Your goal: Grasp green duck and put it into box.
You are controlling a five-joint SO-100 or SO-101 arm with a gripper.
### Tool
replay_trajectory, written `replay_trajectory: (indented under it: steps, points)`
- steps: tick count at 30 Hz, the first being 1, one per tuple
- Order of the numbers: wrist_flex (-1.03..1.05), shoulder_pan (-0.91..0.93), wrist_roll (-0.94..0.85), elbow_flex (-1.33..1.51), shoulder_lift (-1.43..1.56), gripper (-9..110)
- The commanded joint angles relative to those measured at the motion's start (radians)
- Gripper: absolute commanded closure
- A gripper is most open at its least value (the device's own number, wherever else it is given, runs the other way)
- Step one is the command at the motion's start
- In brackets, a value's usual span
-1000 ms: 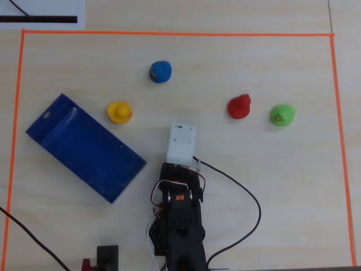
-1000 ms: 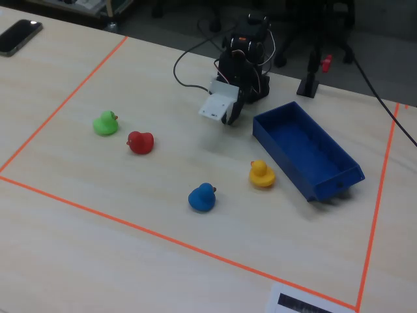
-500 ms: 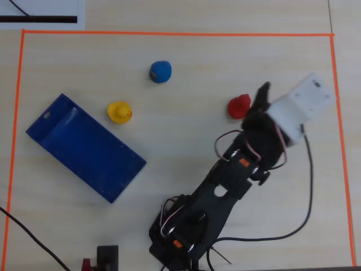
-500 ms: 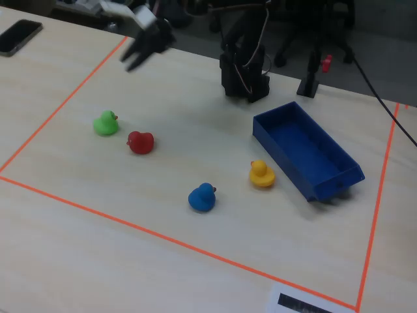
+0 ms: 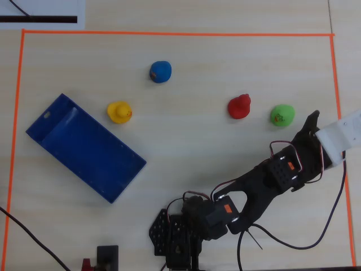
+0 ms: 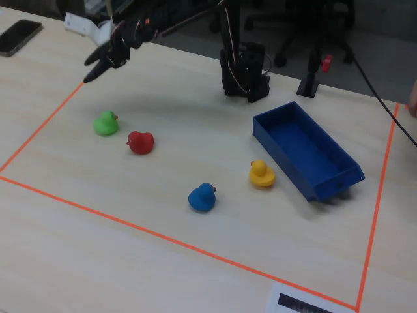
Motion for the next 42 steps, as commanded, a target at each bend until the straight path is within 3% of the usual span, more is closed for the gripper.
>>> replay_trajectory:
  steps: [1,11,17,24,42]
  points:
    - [-0.12,0.003,-0.015,0.061,-0.017,65]
    - [-0.179,-0.089,0.031,0.279,0.066,64]
    - [0.181,-0.101,0.129,0.061,0.12,65]
    - [0.423,-0.084,0.173,-0.184,0.138,65]
    - [0.367,-0.268,0.196,-0.075,0.078,64]
